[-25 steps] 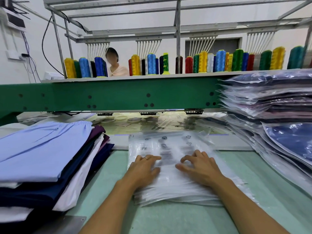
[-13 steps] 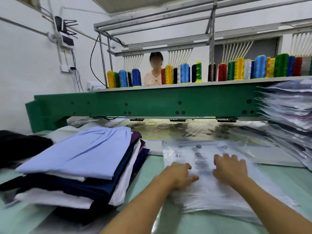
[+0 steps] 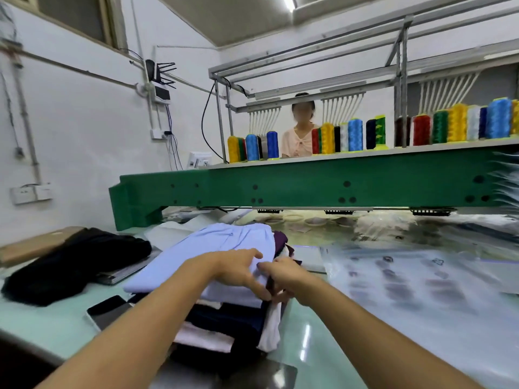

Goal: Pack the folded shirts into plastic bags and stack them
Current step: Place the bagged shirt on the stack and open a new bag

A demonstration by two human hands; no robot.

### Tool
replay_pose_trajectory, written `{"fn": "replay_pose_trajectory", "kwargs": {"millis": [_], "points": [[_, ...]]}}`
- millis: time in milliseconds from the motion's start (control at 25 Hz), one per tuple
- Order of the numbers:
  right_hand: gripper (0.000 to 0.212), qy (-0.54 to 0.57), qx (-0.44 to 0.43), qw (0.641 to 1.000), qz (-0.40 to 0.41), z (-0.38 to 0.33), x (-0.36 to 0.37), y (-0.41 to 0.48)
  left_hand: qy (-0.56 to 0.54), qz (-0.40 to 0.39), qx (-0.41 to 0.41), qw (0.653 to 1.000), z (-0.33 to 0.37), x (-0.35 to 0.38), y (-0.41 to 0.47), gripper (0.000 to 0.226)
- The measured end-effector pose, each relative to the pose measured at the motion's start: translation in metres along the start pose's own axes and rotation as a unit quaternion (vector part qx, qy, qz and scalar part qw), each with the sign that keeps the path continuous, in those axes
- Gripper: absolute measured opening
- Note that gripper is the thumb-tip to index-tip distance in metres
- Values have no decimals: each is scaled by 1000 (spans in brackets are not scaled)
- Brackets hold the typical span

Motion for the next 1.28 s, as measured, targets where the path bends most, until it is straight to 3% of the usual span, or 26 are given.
{"fn": "replay_pose_trajectory", "kwargs": {"millis": [120, 160, 280, 400, 480, 560, 600, 640, 720, 800, 880, 960, 1040, 1120, 1160, 1200, 1280], "points": [[18, -19, -4, 997, 68, -8, 7, 7, 17, -24, 2, 1000, -24, 5, -18, 129], [19, -12, -2, 997, 78, -10, 4, 8, 36, 3, 9, 999, -30, 4, -22, 113], [20, 67, 22, 995, 75, -18, -2, 5, 45, 192, 80, 977, -30, -18, -36, 13], [47, 160, 47, 984, 68, -29, -4, 7, 0, 358, 98, 929, -29, -37, -50, 20], [42, 272, 39, 961, 35, -39, 2, 14, -28, 399, 91, 912, -28, -42, -51, 18], [24, 347, 12, 937, -28, -54, 17, 19, -18, 397, 116, 910, -20, -38, -51, 13], [17, 323, -7, 946, -33, -59, 21, 25, 0, 389, 135, 911, -18, -34, -53, 9], [20, 290, -21, 957, -9, -62, 20, 32, 22, 378, 151, 913, -19, -30, -55, 9], [36, 294, -32, 952, 84, -58, 7, 43, 35, 331, 145, 932, -38, -24, -61, 39], [61, 357, -31, 925, 129, -50, -8, 46, -2, 286, 90, 954, -76, -20, -69, 61], [63, 382, -41, 915, 123, -44, -20, 50, -62, 317, 11, 946, -118, -22, -80, 65], [38, 384, -21, 918, 97, -42, -23, 48, -122, 424, -81, 894, -152, -26, -96, 56], [30, 310, 9, 946, 97, -37, -24, 43, -285, 476, -156, 817, -174, -22, -97, 44], [33, 222, 8, 970, 103, -33, -28, 42, -559, 391, -111, 723, -162, -10, -78, 29], [34, 199, 3, 976, 93, -35, -27, 40, -652, 338, -70, 675, -148, -7, -69, 37], [30, 193, -2, 978, 77, -36, -24, 40, -699, 300, -27, 649, -135, -8, -63, 48], [21, 213, 1, 975, 62, -39, -18, 39, -711, 237, 54, 660, -110, -15, -54, 58]]}}
Point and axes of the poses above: each hand's wrist, its own y-axis towards the middle knuckle, its own x-axis out of the palm, z = x × y, the point moved 6 cm from there along y, towards the middle knuckle, and after that the axes turned 6 degrees about -z, right-handed, at the moved point
